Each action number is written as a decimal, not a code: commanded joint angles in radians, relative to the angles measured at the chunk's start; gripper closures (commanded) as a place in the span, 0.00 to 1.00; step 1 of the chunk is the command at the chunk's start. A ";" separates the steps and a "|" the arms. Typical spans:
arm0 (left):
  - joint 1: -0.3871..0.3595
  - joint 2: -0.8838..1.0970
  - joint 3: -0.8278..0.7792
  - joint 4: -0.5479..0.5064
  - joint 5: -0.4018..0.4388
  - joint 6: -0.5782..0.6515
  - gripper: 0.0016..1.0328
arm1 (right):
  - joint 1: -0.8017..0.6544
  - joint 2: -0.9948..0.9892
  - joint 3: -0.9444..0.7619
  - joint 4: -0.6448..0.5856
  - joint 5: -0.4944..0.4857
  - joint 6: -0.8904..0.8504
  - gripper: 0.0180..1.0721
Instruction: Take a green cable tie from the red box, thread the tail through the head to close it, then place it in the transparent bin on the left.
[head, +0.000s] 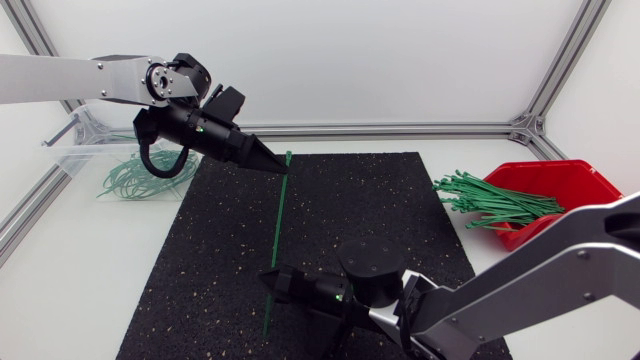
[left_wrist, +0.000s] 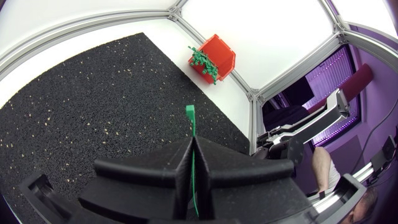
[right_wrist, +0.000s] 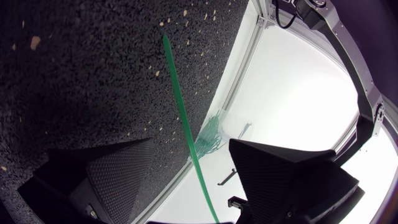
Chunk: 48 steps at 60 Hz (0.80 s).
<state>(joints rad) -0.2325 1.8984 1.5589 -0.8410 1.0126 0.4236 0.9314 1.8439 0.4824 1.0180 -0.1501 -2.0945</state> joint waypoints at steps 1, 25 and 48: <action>-0.007 0.004 0.015 -0.018 0.000 0.027 0.97 | 0.020 -0.023 -0.027 0.005 0.014 -0.001 0.29; -0.014 -0.004 0.020 -0.032 0.000 0.027 0.97 | 0.092 -0.052 -0.045 0.005 0.063 0.016 0.48; -0.018 -0.002 0.023 -0.032 0.000 0.026 0.97 | 0.129 -0.057 -0.059 0.004 0.072 0.016 0.78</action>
<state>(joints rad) -0.2436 1.8984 1.5589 -0.8574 1.0126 0.4240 1.0431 1.8015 0.4381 1.0172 -0.0841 -2.0750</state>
